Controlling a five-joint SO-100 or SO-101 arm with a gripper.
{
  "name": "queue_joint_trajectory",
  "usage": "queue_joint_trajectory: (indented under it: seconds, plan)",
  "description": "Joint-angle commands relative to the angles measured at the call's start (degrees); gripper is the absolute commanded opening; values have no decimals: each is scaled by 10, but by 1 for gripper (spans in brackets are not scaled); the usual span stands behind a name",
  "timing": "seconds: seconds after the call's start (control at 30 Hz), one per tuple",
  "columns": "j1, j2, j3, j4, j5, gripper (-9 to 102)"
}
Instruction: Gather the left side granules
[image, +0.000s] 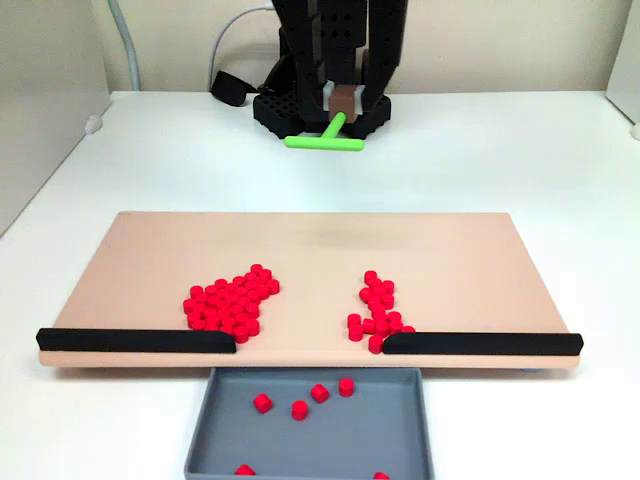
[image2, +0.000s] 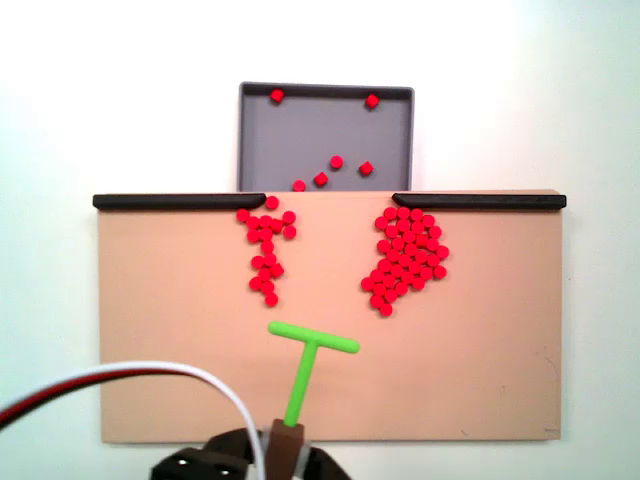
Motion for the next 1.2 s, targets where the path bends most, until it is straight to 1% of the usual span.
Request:
queue_joint_trajectory:
  seconds: [0.0,0.1,0.53,0.7,0.83,1.17]
  plan:
    - [-38,18,-19,-3,105,0]
    - [-64,12,-19,-3,190,0]
    - [-135,-38,-26,-4,432,0]
    - [-150,-88,-83,-4,526,0]
    - [-154,-135,-137,-4,570,0]
    - [-159,-229,-205,-4,635,0]
